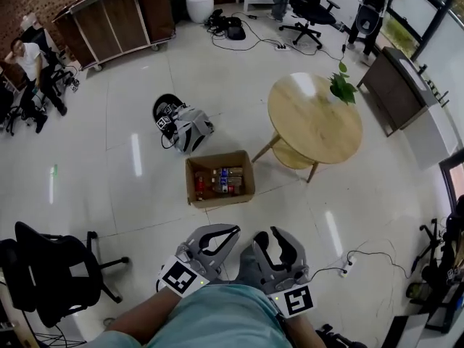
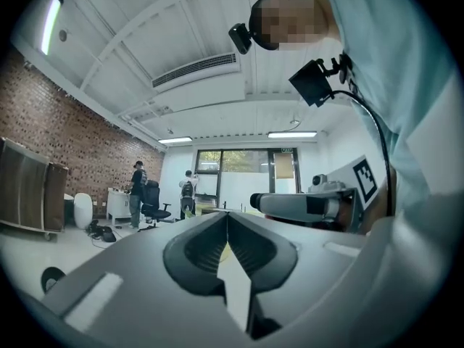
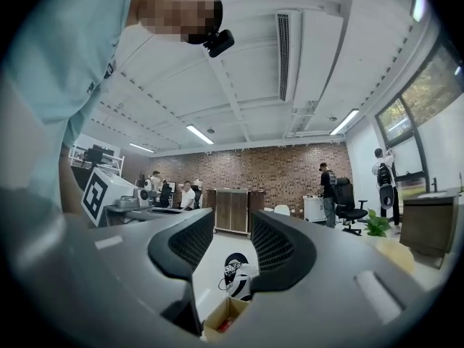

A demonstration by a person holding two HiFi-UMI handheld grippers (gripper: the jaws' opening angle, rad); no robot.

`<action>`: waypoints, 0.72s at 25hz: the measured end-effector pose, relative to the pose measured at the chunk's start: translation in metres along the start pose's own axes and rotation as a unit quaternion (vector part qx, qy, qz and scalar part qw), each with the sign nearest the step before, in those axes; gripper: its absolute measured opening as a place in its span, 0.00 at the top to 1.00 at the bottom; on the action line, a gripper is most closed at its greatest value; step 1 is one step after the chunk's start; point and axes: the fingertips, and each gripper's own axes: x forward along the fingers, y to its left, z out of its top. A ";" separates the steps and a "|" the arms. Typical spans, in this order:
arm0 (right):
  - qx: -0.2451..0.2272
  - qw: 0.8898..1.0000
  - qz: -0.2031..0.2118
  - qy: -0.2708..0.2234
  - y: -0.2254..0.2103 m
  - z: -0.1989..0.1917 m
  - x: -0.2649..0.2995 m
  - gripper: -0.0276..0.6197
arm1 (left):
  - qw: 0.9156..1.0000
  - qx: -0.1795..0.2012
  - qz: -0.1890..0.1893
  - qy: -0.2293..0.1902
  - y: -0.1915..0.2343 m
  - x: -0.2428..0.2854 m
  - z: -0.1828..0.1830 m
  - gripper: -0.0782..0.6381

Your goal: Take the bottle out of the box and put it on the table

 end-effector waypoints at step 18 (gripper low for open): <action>0.010 0.989 0.147 0.013 -0.169 -0.018 0.042 0.73 | 0.994 -0.008 0.105 0.030 0.048 0.168 -0.015 0.79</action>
